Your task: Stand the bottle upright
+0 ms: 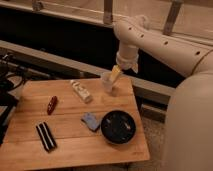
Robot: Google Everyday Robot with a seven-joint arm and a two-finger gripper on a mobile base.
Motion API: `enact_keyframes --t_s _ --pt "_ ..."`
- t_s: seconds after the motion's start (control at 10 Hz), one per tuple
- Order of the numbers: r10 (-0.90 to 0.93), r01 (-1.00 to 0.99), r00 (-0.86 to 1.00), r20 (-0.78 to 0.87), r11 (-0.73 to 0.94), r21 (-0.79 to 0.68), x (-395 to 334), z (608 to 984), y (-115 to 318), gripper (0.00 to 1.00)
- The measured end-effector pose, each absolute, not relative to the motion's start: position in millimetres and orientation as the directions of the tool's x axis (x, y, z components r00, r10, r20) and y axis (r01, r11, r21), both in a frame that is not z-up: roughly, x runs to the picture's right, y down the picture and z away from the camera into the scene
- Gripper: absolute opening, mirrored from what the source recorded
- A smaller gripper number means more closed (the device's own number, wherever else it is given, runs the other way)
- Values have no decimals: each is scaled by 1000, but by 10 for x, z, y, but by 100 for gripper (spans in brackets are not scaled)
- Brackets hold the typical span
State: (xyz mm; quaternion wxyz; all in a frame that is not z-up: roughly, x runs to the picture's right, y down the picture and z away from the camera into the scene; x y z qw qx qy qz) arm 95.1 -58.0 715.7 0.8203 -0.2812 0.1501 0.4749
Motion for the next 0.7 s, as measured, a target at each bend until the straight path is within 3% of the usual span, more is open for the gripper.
enact_keyframes --t_s 0.7 --pt "695 -865 501 -516 388 -317 974 7162 -569 86"
